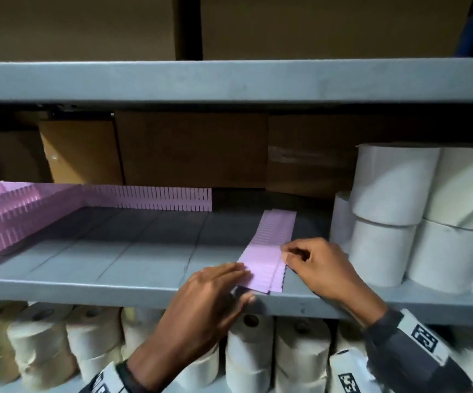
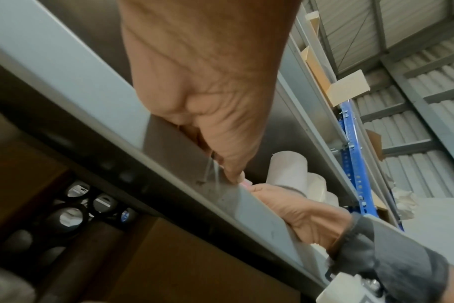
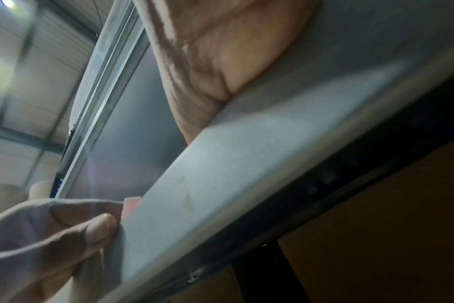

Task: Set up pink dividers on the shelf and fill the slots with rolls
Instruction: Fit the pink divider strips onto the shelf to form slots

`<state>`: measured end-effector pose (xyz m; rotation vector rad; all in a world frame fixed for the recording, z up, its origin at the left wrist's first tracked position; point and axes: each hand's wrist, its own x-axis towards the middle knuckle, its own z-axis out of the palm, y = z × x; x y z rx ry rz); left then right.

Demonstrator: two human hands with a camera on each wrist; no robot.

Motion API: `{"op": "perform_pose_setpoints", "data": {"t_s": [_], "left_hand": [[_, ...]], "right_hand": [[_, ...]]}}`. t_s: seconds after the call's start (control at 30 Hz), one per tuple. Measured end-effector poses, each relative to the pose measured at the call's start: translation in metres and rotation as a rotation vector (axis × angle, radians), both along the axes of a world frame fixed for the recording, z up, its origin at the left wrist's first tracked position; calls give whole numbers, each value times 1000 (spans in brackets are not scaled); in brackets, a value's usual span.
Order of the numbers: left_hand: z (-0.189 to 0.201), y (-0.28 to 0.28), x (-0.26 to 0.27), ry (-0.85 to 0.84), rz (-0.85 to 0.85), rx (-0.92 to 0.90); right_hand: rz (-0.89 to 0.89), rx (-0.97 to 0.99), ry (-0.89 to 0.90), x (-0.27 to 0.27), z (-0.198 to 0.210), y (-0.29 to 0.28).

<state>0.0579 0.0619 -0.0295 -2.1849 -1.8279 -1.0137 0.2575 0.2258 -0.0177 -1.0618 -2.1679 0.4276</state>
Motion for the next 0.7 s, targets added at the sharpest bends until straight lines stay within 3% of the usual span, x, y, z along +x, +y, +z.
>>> {"op": "perform_pose_setpoints", "data": {"t_s": [0.17,0.43,0.6,0.7], "left_hand": [[-3,-5,10,-37,39,99],[-2,-5,10,49,127,353],[5,-17,-18,-121,345,608],[7,-34,-38,-368,391,652]], "right_hand": [[-6,8,6,-1,-4,0],[-66,-14,93,2,-3,-3],[-125,-26,122,4,4,-12],[-150,-53,147,6,9,-13]]}}
